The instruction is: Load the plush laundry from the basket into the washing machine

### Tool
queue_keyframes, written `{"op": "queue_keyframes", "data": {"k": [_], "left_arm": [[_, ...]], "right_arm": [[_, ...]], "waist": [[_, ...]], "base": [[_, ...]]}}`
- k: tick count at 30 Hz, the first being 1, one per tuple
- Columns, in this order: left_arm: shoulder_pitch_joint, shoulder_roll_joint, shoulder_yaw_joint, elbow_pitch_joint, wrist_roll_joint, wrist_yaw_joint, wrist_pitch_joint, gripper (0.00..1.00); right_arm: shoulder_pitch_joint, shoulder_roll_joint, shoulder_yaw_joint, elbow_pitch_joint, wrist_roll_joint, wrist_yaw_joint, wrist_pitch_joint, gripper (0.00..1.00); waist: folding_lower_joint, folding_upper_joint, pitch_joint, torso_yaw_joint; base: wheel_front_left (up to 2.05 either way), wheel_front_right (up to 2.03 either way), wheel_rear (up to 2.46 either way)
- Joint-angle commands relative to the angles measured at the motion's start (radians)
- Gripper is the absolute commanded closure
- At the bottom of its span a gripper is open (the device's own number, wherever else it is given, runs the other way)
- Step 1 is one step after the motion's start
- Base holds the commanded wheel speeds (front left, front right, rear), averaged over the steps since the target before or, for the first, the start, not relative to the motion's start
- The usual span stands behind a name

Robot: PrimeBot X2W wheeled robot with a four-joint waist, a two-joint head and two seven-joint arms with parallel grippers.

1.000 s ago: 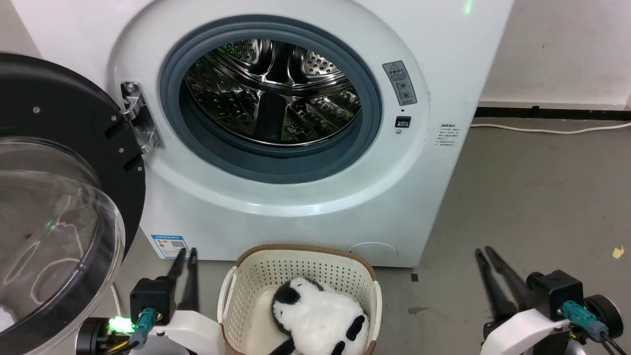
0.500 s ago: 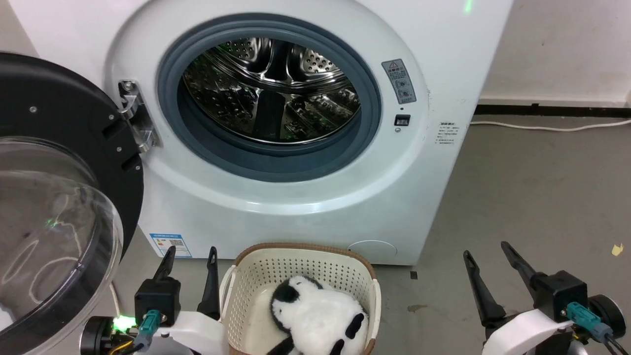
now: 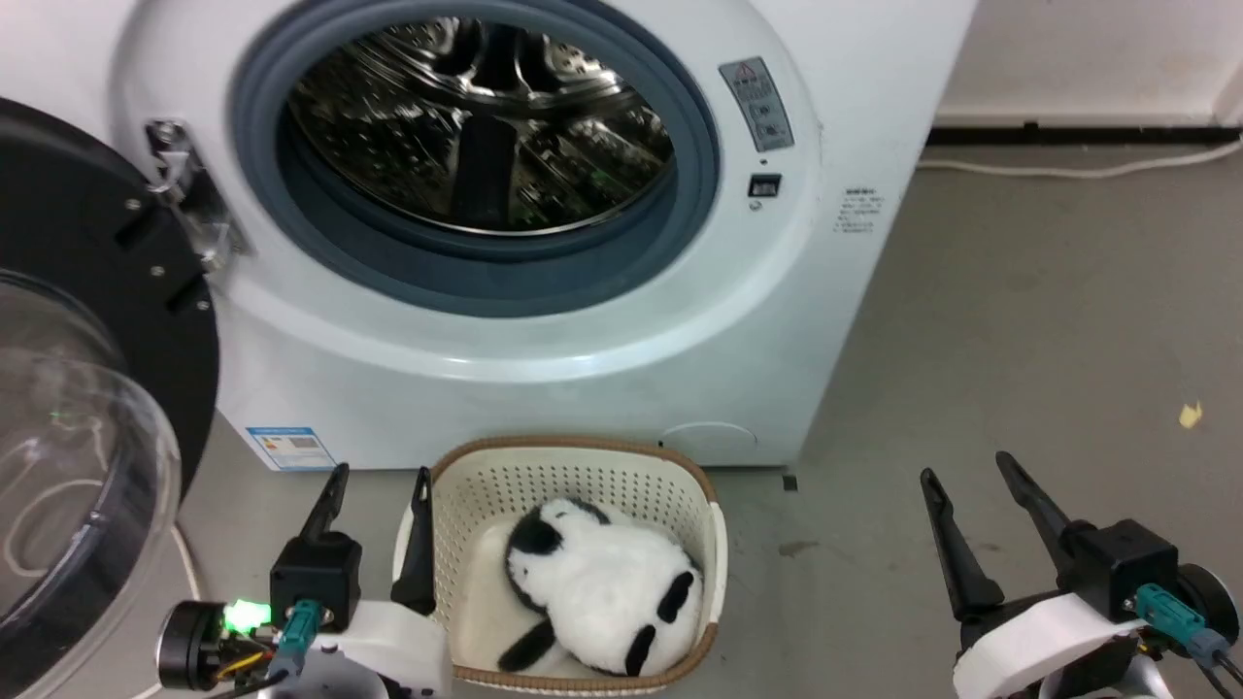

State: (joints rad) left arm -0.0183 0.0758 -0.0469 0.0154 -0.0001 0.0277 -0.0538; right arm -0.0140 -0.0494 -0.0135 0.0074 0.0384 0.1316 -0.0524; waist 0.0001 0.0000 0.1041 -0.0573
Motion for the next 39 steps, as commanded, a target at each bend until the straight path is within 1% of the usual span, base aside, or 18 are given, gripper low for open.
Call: {"op": "queue_keyframes", "data": {"k": [1,9,10,20,25,32,39], "left_arm": [[-0.019,0.005,-0.002,0.003,0.004,0.004,-0.008,0.0],[-0.063,0.032,-0.01,0.028,0.009,0.008,-0.025,0.0],[-0.085,0.044,-0.017,0.055,0.006,0.004,-0.033,0.0],[-0.148,0.068,-0.039,0.174,-0.006,-0.016,-0.019,0.0],[-0.182,0.082,-0.054,0.235,-0.011,-0.033,-0.023,0.0],[-0.244,0.117,-0.089,0.36,0.0,-0.054,-0.03,0.0],[-0.312,0.139,-0.115,0.463,-0.004,-0.073,-0.029,0.0]], "right_arm": [[-0.018,0.0,0.0,-0.004,0.009,0.0,-0.01,0.0],[-0.044,0.0,-0.002,-0.019,0.034,0.0,-0.026,0.0],[-0.054,0.0,0.003,-0.023,0.043,0.0,-0.035,0.0],[-0.075,0.0,0.017,-0.033,0.064,0.0,-0.056,0.0],[-0.086,0.0,0.018,-0.038,0.074,0.0,-0.066,0.0],[-0.106,0.0,0.03,-0.045,0.092,0.0,-0.083,0.0],[-0.128,0.0,0.04,-0.049,0.113,-0.001,-0.097,0.0]], "waist": [[-0.0001,0.0,0.015,-0.012],[-0.0001,0.0,0.085,-0.047],[-0.0001,0.0,0.117,-0.061],[-0.0001,0.0,0.191,-0.098],[-0.0001,0.0,0.228,-0.118],[-0.0001,0.0,0.291,-0.154],[-0.0001,0.0,0.352,-0.189]], "base": [[0.0,0.0,0.0],[0.0,0.0,0.0],[0.0,0.0,0.0],[0.0,0.0,0.0],[0.0,0.0,0.0],[0.0,0.0,0.0],[0.0,0.0,0.0]]}}
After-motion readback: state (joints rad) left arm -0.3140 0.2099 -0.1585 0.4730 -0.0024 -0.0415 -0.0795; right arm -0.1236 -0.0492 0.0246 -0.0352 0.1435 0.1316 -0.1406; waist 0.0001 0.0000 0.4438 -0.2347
